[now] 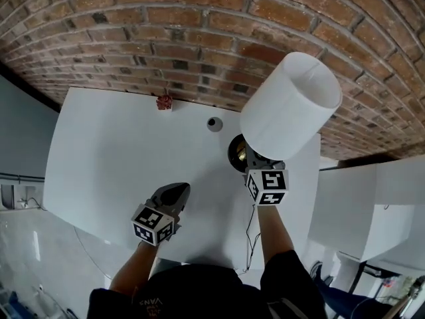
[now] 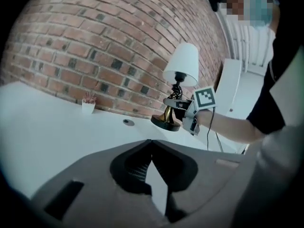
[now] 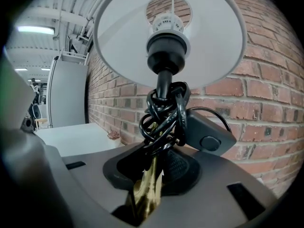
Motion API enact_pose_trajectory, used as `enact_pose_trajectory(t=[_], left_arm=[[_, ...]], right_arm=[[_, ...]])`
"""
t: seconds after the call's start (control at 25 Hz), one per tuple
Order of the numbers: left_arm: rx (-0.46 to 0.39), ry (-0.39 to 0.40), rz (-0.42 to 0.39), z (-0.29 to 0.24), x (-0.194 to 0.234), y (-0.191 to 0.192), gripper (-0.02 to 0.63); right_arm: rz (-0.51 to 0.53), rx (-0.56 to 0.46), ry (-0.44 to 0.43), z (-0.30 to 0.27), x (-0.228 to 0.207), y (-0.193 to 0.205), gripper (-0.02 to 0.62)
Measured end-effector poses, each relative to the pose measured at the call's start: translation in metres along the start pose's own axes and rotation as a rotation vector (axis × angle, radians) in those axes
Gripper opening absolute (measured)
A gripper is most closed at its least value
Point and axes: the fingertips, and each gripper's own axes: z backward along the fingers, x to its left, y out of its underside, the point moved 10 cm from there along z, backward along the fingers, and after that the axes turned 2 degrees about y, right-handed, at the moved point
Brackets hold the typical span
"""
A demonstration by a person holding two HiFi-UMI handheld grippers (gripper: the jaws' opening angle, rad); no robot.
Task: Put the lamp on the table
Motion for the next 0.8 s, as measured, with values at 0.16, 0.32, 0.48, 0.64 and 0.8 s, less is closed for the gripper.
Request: enact_pose_trajectory(t=[0.16,0.32,0.48,0.64,0.8], left_arm=[[0.012,-0.053,-0.105,0.005,0.0,-0.004,-0.002],[-0.015,-0.113,-0.126,0.014,0.006,0.0,-0.002],[-0.034,-0.186,-0.134,0.022,0.011,0.004,-0.002],[-0.02,-0.215,-0.104,0.026,0.015,0.012,-0.002],[0.029,-0.212,-0.099,0.026,0.015,0.018,-0.002]], right_arm=[[0.022,-0.018,0.024,-0.018,-0.008,0.005,0.087],[0.046,-0.032,0.045,-0.031,-0.013,0.012,0.087],[0.034,-0.032,0.061,-0.046,-0.018,0.023,0.087],[0.03,-0.034,0.071,-0.059,-0.021,0.032,0.087],[0.052,-0.043,0.086,-0.067,-0.02,0.036,0.087]])
